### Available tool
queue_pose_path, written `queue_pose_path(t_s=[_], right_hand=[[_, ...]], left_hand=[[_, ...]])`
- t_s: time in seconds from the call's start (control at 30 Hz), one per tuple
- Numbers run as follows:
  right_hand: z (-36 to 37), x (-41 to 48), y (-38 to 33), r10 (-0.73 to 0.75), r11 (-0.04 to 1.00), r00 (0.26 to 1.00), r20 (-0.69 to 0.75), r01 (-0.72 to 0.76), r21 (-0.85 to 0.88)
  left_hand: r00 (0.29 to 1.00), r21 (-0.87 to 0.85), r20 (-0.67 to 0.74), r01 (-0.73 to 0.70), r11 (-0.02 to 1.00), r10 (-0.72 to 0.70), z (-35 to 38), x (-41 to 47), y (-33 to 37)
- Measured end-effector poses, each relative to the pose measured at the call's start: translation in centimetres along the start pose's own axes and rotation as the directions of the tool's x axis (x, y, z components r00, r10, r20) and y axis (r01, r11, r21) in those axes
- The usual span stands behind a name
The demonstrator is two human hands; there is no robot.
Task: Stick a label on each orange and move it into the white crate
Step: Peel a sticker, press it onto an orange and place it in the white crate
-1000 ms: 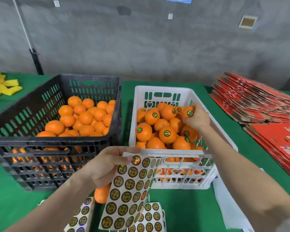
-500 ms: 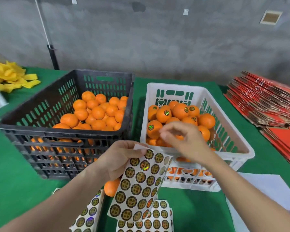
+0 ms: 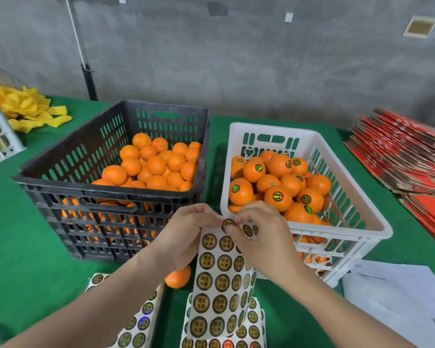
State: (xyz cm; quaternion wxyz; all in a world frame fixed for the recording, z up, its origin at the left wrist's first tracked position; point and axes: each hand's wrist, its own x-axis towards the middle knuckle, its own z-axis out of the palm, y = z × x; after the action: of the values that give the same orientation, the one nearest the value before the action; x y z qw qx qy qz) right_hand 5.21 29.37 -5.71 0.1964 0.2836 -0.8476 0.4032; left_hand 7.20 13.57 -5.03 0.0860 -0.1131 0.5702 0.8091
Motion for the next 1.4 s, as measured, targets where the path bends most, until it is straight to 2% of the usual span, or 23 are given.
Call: queue_pose_path(t_s=[0.07, 0.27, 0.43, 0.5, 0.53, 0.57, 0.63, 0.7, 0.77, 0.87, 0.93, 1.03, 1.1, 1.17, 1.2, 1.23, 1.27, 1.33, 1.37, 1.4], right_hand=[[0.2, 0.0, -0.2, -0.006, 1.0, 1.0, -0.023, 0.006, -0.003], [1.6, -0.8, 0.0, -0.179, 0.981, 0.979, -0.099, 0.17, -0.088], [2.1, -1.2, 0.5, -0.355, 0.922, 0.928, -0.115, 0.328, -0.205], [2.2, -1.2, 0.4, -0.434, 0.891, 0.897, -0.084, 0.414, -0.188], [2.2, -1.3, 0.3, -0.443, 0.893, 0.892, -0.086, 0.431, -0.128], [2.1, -1.3, 0.1, -0.41, 0.911, 0.906, -0.106, 0.411, -0.016], [1.6, -1.0, -0.6, -0.233, 0.935, 0.967, -0.103, 0.252, 0.25], [1.0, -0.2, -1.1, -0.055, 0.925, 0.998, 0.027, 0.041, 0.378], [0.8, 0.8, -1.2, 0.006, 0.926, 0.988, 0.154, -0.064, 0.373], [1.4, 2.2, -1.5, -0.002, 0.941, 0.976, 0.216, -0.072, 0.332], [2.1, 3.1, -2.1, -0.021, 0.946, 0.973, 0.23, -0.055, 0.321], [3.1, 4.7, -2.7, -0.032, 0.938, 0.971, 0.237, -0.052, 0.342], [3.7, 5.8, -2.8, -0.049, 0.938, 0.971, 0.235, -0.036, 0.346], [4.3, 6.7, -3.0, -0.064, 0.943, 0.967, 0.245, -0.022, 0.331], [4.6, 7.1, -3.2, -0.06, 0.944, 0.963, 0.261, -0.03, 0.328], [5.0, 7.3, -3.4, -0.056, 0.944, 0.959, 0.278, -0.04, 0.326], [5.4, 7.6, -3.6, -0.052, 0.945, 0.954, 0.294, -0.048, 0.323], [5.9, 7.9, -3.7, -0.049, 0.948, 0.942, 0.332, -0.061, 0.313], [6.0, 8.0, -3.8, -0.047, 0.948, 0.933, 0.356, -0.072, 0.312], [6.0, 8.0, -3.7, -0.044, 0.946, 0.925, 0.378, -0.083, 0.315]], left_hand=[[1.0, 0.006, -0.014, -0.009, 1.0, 0.009, 0.0, -0.1, -0.1], [0.997, -0.001, -0.061, 0.051, 0.999, -0.051, 0.4, -0.4, -0.2], [0.987, 0.041, -0.101, 0.132, 0.99, -0.127, 0.2, -0.2, 0.1], [0.984, 0.049, -0.089, 0.158, 0.986, -0.153, -0.1, -0.2, 0.1], [0.985, 0.048, -0.072, 0.158, 0.986, -0.155, -0.2, -0.3, 0.2], [0.988, 0.045, -0.046, 0.147, 0.988, -0.145, -0.4, -0.4, 0.1], [0.996, 0.056, 0.006, 0.092, 0.994, -0.092, -0.7, -0.6, -0.1], [1.0, 0.12, 0.02, 0.021, 0.993, -0.024, -1.1, -0.8, -0.2], [0.999, 0.174, 0.023, -0.048, 0.984, 0.045, -1.6, -1.0, 0.0], [0.99, 0.225, 0.02, -0.141, 0.964, 0.14, -2.4, -1.3, 1.2], [0.976, 0.354, 0.019, -0.209, 0.912, 0.217, -3.2, -1.3, 2.1], [0.956, 0.63, 0.089, -0.271, 0.728, 0.279, -4.9, -1.2, 4.6], [0.953, 0.725, 0.096, -0.264, 0.636, 0.286, -6.8, -0.3, 7.4], [0.931, 0.79, -0.021, -0.208, 0.577, 0.364, -9.9, 1.9, 10.5], [0.906, 0.846, -0.069, -0.168, 0.506, 0.417, -11.7, 3.4, 11.9], [0.9, 0.925, -0.072, -0.1, 0.365, 0.429, -13.6, 5.0, 13.0], [0.927, 0.988, -0.053, -0.005, 0.155, 0.371, -15.4, 6.6, 13.7], [0.986, 0.946, -0.112, 0.143, -0.292, 0.123, -18.4, 9.4, 14.2], [0.988, 0.874, -0.154, 0.126, -0.469, -0.022, -19.8, 10.5, 14.0], [0.969, 0.821, -0.203, 0.088, -0.565, -0.143, -20.5, 11.5, 13.7]])
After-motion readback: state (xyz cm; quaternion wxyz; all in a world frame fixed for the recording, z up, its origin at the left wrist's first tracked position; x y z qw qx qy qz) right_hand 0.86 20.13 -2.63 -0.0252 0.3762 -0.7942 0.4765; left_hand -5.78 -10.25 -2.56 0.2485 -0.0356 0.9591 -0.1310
